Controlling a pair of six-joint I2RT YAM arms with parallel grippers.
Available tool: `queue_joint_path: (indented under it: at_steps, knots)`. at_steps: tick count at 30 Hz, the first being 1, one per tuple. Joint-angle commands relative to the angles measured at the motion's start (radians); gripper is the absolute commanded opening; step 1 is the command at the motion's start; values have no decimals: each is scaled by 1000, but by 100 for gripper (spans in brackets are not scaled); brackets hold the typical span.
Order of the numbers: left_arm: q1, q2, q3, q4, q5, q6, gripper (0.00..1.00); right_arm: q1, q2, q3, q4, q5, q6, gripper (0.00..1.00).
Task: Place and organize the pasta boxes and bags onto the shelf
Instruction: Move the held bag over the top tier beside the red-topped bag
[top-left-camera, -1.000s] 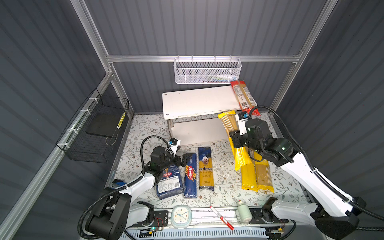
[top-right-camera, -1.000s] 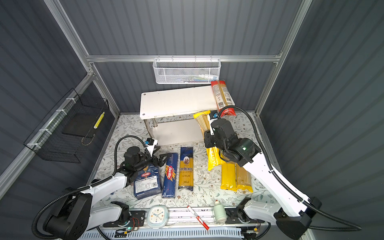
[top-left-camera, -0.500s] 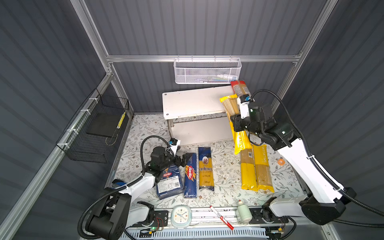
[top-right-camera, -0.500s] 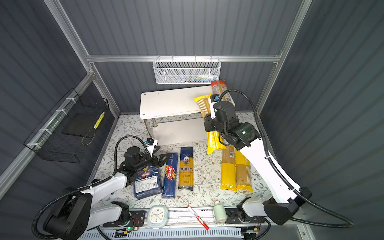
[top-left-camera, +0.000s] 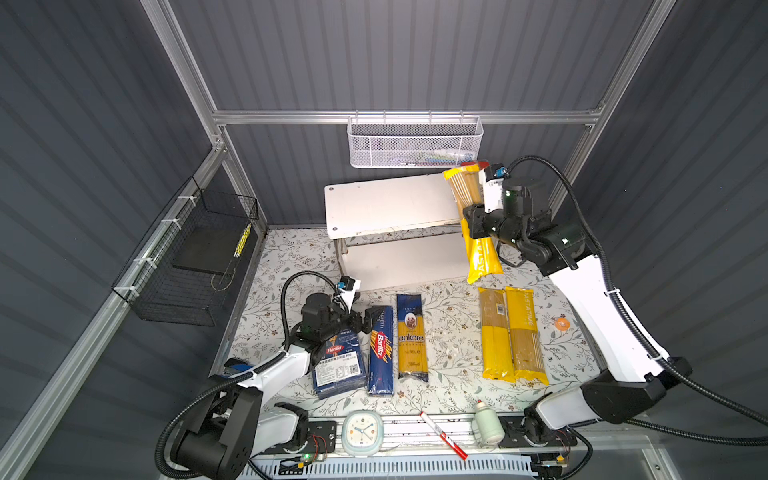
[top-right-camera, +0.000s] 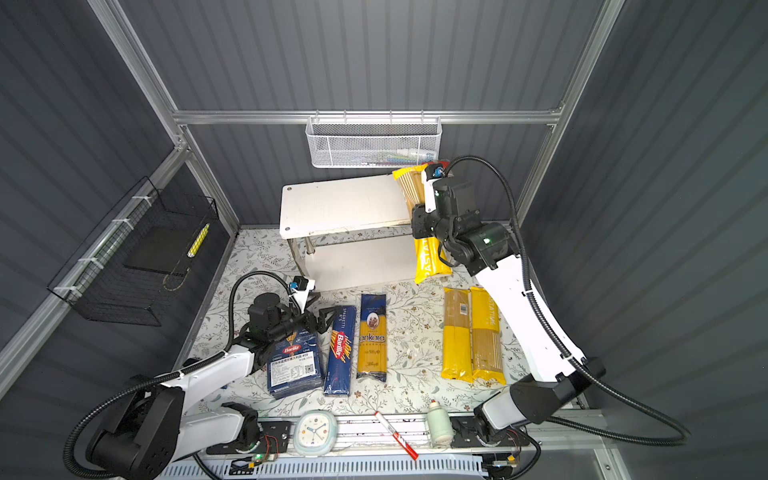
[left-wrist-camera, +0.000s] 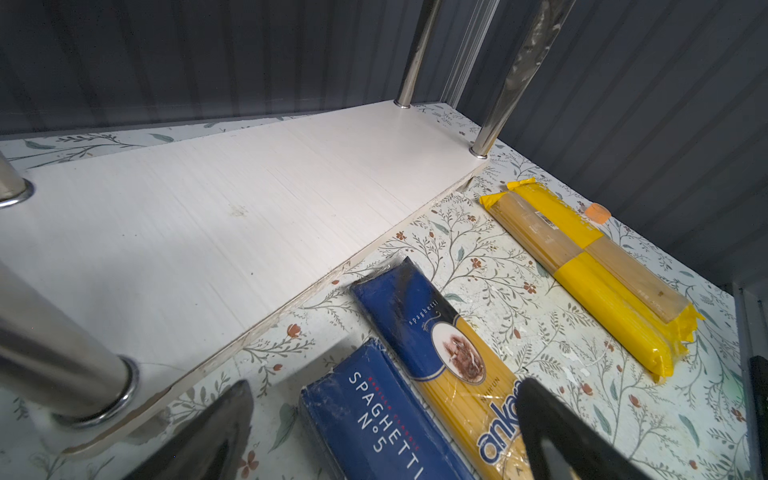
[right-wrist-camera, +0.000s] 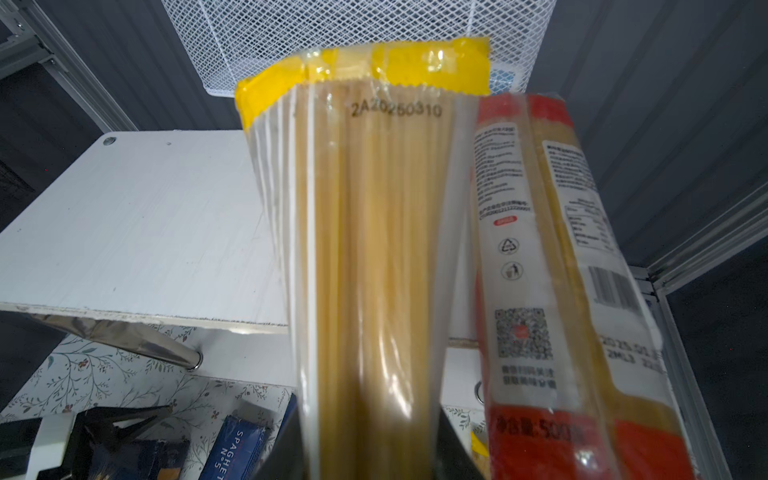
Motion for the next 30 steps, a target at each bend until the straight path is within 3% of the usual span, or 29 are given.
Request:
queue_joint_path:
  at_steps: [1,13,30]
  knots:
    - [-2,-2,2,-16,-2,27,99,-17,21,103,136,-27,-9,30]
    - [-2,-6,2,-24,-13,33,99,-64,218,371,99,-62,-21,29]
    - [-2,-5,-3,-10,-19,22,99,-103,346,476,129,-90,8,29]
